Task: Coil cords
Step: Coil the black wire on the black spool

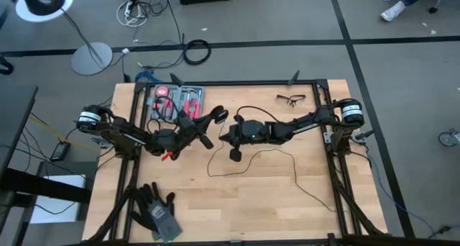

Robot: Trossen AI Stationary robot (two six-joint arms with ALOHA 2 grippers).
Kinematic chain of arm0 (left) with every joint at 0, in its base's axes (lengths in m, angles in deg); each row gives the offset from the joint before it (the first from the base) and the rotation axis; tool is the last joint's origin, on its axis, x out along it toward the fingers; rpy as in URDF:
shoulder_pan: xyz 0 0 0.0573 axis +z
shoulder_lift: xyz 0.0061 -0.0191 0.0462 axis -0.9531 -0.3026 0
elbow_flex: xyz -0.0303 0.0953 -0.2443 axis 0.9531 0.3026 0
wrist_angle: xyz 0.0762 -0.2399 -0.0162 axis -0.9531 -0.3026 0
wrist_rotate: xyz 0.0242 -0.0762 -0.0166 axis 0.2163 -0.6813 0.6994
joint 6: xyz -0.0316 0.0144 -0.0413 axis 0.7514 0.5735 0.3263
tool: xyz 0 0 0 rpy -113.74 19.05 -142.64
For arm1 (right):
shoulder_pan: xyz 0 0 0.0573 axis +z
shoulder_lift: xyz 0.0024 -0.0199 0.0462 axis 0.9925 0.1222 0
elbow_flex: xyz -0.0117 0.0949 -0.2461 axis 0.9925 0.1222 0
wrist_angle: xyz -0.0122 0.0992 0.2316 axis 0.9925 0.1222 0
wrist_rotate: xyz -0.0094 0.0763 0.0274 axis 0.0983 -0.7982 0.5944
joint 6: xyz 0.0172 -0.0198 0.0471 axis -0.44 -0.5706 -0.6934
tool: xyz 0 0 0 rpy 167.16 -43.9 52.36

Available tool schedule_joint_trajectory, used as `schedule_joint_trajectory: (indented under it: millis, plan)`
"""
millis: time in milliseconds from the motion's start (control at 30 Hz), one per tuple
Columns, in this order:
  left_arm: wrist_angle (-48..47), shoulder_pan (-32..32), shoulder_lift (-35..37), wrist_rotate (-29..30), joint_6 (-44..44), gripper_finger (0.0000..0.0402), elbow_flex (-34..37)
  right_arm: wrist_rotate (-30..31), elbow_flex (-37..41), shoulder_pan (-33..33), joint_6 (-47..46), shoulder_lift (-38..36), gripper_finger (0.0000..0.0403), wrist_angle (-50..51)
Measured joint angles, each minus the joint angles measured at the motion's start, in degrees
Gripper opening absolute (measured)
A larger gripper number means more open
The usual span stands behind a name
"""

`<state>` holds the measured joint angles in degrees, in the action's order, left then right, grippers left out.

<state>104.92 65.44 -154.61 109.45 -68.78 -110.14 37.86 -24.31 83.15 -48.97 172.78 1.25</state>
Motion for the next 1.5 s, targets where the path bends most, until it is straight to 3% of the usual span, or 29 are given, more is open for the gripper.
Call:
schedule_joint_trajectory:
  millis: [200, 433, 567, 667, 1033, 1267, 1500]
  plan:
    - [-0.1, 0.6, 0.0, -0.1, 4.0, 0.0, 0.0, 0.5, 0.0, 0.0, 0.3, 0.0, 0.0, -0.1]
    - [-1.1, 0.5, 0.0, -0.2, 3.5, 0.0, 0.0, 11.9, 0.0, -0.3, 0.4, -0.1, 0.0, 7.9]
    - [-1.9, 0.0, 0.0, 0.9, 3.6, 0.0, 0.0, 13.9, 0.0, -0.3, -0.2, -0.1, 0.0, 10.2]
    - [-1.1, -0.1, 0.0, 1.1, 3.6, 0.0, 0.0, 13.4, 0.0, -1.1, -1.5, -0.1, 0.0, 10.6]
    - [0.0, 1.7, 0.0, 1.0, 4.6, 0.0, 0.0, 1.7, -0.4, -1.0, -1.3, 2.2, 0.0, 3.6]
    - [-9.7, 1.8, -0.1, 1.8, 6.9, 0.0, -0.1, 0.7, -4.8, -0.1, 4.3, 3.3, 0.0, 3.4]
    - [-11.9, 1.7, -0.1, 0.2, 9.6, 0.0, 0.0, 0.2, -6.6, -1.1, 5.7, 3.3, 0.0, 4.8]
